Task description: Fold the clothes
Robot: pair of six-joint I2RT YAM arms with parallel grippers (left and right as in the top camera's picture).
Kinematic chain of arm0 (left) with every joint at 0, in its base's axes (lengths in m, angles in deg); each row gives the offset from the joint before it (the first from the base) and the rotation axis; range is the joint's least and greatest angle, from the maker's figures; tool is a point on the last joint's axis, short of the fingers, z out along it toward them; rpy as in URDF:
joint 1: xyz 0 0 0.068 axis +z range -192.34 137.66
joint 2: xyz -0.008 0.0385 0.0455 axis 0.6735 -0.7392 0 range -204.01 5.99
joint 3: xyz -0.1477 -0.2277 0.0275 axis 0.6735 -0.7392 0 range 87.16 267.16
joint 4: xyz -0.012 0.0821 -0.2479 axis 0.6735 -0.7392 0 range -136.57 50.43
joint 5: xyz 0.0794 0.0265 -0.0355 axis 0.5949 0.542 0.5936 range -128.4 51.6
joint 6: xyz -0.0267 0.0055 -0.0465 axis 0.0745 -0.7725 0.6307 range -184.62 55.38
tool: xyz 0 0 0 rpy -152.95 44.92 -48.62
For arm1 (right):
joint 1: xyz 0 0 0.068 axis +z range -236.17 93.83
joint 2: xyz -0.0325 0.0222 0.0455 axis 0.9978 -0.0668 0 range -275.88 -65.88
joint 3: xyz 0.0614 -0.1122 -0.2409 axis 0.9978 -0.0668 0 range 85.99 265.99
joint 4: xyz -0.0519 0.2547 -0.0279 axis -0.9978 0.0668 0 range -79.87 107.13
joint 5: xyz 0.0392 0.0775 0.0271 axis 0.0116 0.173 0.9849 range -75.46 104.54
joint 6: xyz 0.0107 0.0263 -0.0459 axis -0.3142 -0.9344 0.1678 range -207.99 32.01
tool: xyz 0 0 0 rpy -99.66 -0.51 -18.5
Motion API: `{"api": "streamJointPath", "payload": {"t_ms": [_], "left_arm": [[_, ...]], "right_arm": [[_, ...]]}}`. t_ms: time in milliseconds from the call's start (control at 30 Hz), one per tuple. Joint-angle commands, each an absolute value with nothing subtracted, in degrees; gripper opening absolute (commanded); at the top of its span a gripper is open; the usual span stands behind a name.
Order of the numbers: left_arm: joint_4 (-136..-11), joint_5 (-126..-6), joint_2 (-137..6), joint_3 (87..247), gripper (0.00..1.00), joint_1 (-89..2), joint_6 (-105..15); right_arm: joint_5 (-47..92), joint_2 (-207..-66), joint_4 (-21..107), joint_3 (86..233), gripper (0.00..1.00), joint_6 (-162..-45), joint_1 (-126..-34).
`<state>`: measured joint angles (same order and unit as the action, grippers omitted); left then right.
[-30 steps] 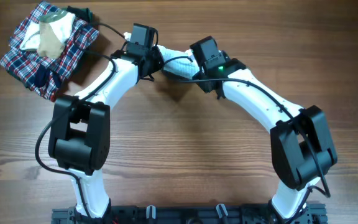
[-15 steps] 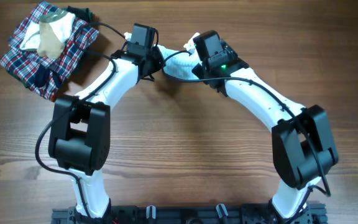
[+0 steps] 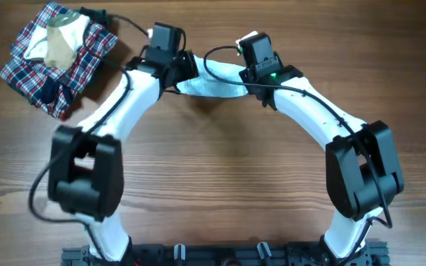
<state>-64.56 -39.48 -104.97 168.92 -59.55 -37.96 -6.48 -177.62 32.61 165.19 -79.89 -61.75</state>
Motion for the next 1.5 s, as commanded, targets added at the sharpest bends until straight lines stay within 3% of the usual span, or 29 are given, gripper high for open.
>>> {"api": "streamJointPath", "payload": {"t_ms": [0, 133, 1167, 1467], "left_arm": [[-70.13, -40.6, -100.4, 169.75, 0.68, -59.53, -41.55], [-78.46, -43.96, -102.04, 169.71, 0.67, -59.9, -41.5], [-78.85, -43.92, -103.55, 169.68, 0.69, -59.9, -41.55], [-78.85, -43.9, -103.55, 169.68, 0.71, -59.9, -41.55]], "right_arm": [[1.66, -175.02, 37.11, 165.17, 0.08, -88.11, -61.66], [13.13, -176.05, 41.0, 165.15, 0.04, -90.27, -61.66], [16.1, -186.54, 39.06, 165.15, 0.04, -92.68, -62.9], [16.08, -186.54, 31.3, 165.15, 0.04, -92.66, -62.9]]}}
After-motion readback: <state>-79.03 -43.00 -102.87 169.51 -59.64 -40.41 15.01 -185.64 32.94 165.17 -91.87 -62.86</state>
